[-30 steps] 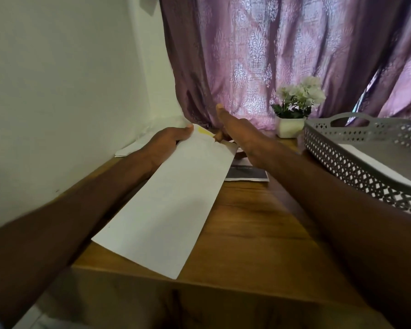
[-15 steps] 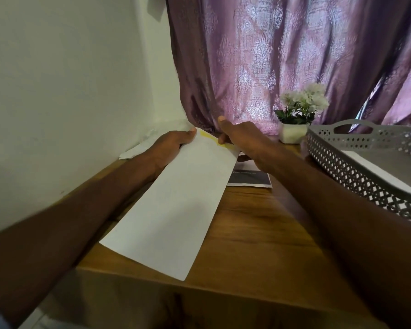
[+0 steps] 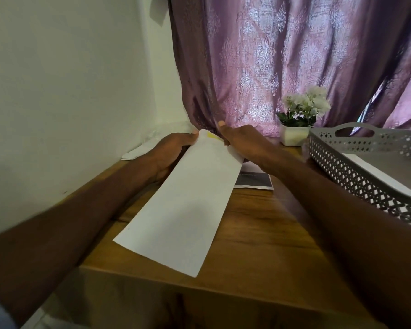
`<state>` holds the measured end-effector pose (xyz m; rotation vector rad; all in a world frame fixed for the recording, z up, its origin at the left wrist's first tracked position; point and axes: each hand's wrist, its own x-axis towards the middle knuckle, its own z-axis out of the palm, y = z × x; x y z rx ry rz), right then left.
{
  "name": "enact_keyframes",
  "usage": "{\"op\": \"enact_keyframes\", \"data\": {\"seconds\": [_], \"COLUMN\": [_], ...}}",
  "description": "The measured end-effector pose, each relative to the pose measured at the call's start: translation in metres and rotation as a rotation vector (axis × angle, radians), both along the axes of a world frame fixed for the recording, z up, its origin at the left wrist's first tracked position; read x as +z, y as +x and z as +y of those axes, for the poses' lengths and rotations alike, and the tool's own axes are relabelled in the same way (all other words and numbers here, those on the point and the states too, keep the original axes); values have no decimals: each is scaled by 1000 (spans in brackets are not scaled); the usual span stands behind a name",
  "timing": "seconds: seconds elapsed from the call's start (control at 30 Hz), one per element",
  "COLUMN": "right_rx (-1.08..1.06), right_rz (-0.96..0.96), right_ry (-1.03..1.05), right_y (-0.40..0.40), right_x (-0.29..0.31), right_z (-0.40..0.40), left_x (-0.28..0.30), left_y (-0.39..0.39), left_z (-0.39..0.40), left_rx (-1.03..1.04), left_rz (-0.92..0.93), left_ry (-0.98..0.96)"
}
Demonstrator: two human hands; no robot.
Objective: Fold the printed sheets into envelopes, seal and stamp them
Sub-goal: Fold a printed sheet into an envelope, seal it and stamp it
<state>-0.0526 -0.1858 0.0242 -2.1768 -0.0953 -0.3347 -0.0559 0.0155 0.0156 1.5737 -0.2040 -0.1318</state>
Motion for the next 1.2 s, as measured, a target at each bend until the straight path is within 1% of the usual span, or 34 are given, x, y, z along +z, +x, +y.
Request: {"op": "enact_keyframes", "data": {"seconds": [0.2,0.27,0.33,0.4,0.47,0.53,0.6,0.7,0.8,0.9,1.03,1.2], "right_rx": [-33,-67,-53,20,99,171,216,182,169,214,254,260], "right_rz": [-46,-69,-45,22,96,158,184,144,128,173,228,307], "right_ry": [5,49,152,300,381,432,483,549,606,678,753,727], "right_y": [0,0,-1,-2,-3,-5,-6,-7,-6,-7,-8,-12], "right_x": [-1,0,1,1,1,2,2,0,-5,-6,-4,-2], "right_z": [-2,-3,-6,-10,-13,-12,-10,-6,-1,0,-1,-1], "left_x": [-3,-3,-4,-5,-6,-5,-4,-3,-2,-2,-1,1], "left_y": [4,6,9,12,13,14,15,15,16,16,14,13], "left_z": [0,-1,-1,1,4,6,7,7,8,7,5,7], "left_rx": [4,31,67,58,-6,-40,-19,-6,-11,-14,16,43], "left_rz": [-112,-139,-155,-146,-123,-129,-135,-123,-157,-180,-151,-99], "left_ry": [112,175,223,171,68,65,81,28,25,21,-26,-81]}}
